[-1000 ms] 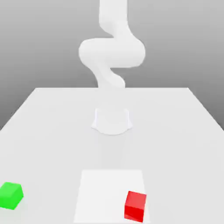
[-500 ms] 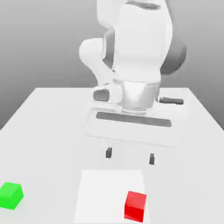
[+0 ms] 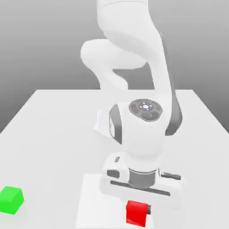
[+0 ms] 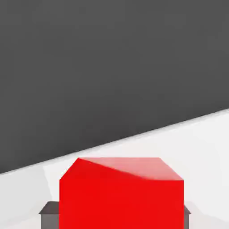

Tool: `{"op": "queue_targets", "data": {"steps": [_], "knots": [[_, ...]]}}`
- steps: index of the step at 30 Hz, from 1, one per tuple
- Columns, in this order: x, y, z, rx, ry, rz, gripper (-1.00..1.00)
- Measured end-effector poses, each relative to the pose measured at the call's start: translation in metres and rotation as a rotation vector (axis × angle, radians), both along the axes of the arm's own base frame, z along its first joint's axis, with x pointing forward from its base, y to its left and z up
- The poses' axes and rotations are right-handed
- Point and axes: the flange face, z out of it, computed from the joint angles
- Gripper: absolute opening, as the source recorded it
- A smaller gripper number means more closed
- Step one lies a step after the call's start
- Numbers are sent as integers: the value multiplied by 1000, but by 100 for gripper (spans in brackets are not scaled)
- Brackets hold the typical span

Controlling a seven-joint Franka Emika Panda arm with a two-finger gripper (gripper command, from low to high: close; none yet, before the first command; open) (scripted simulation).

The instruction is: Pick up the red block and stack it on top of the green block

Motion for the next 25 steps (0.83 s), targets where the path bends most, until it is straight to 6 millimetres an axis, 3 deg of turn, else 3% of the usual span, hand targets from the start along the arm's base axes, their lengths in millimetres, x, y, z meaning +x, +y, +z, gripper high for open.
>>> {"op": "queue_targets", "data": {"steps": [2,6,12,17,19,21,22,25], "knots": [[1,0,12,1,0,-1,-100],[1,-5,57,-1,1,-16,-100],[10,-151,77,-4,4,-460,-100],[-19,-275,90,-1,2,-842,-100],[-36,-325,77,2,1,-998,-100],[-46,-350,48,2,1,-1076,-100],[-48,-354,40,1,1,-1089,100],[-48,-354,40,1,1,-1089,100]]}}
